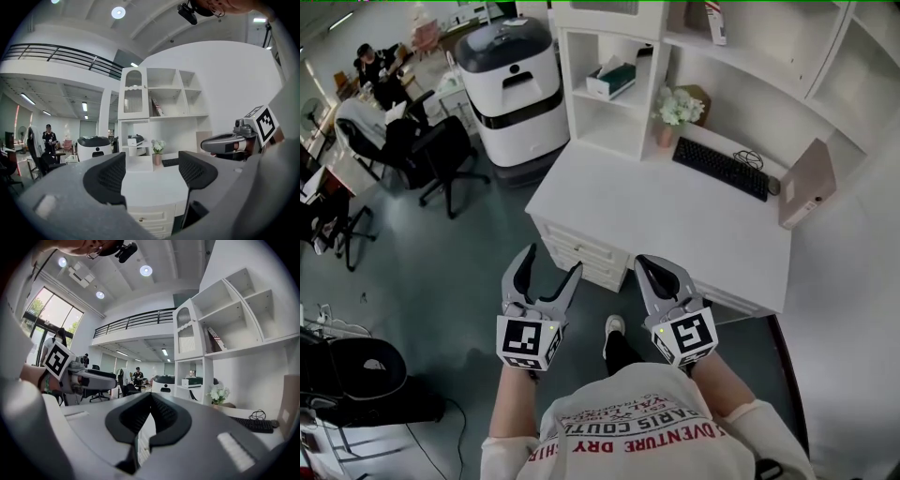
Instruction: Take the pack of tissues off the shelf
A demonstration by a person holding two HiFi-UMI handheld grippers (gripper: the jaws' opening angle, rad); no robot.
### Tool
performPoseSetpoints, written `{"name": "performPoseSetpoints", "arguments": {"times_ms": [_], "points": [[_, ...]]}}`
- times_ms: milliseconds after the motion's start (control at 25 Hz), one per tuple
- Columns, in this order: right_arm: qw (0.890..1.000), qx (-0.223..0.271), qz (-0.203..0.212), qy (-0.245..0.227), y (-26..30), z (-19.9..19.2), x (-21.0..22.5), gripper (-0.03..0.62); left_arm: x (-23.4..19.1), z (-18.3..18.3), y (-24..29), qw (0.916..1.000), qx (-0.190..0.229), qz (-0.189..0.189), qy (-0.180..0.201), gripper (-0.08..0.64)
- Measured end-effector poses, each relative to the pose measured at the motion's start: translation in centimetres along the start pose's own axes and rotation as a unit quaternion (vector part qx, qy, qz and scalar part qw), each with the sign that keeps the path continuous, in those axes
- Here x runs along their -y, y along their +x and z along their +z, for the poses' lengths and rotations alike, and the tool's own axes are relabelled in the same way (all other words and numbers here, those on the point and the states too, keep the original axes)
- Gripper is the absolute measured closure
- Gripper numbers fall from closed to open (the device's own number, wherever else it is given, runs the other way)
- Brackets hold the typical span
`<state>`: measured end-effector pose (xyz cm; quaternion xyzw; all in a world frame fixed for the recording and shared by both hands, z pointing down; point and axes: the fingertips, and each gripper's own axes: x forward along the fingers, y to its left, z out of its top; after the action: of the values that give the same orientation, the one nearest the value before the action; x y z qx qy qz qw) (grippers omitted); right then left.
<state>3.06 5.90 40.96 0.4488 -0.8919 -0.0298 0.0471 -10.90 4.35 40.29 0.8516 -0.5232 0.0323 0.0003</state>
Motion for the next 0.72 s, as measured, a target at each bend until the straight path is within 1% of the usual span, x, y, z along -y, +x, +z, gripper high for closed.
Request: {"name": "performPoseSetpoints", "arguments": {"times_ms": [120, 320, 480, 600, 720], "points": [[1.000, 0.006, 0.000, -0.003, 4.5, 0.8, 4.0, 0.595, -2.5, 0.9, 5.2, 1.0000, 0.003, 0.003, -0.003, 0.198], [1.000, 0.002, -0.006, 0.008, 10.9, 0.7, 10.8, 0.595, -5.5, 1.6, 14.1, 1.0000, -0.002, 0.000, -0.001, 0.198], [1.000, 0.015, -0.015, -0.001, 14.3, 1.5, 14.8, 0.595, -6.6, 2.1, 20.0, 0.9999, -0.002, -0.013, 0.000, 0.198], [1.000, 0.012, -0.026, -0.002, 16.4, 1.4, 17.4, 0.595, -7.4, 2.0, 23.8, 0.9998, -0.007, -0.021, -0.006, 0.195], [0.999, 0.007, -0.043, 0.002, 18.3, 1.3, 19.7, 0.595, -8.2, 1.7, 27.5, 0.9991, -0.015, -0.039, -0.009, 0.161]]}}
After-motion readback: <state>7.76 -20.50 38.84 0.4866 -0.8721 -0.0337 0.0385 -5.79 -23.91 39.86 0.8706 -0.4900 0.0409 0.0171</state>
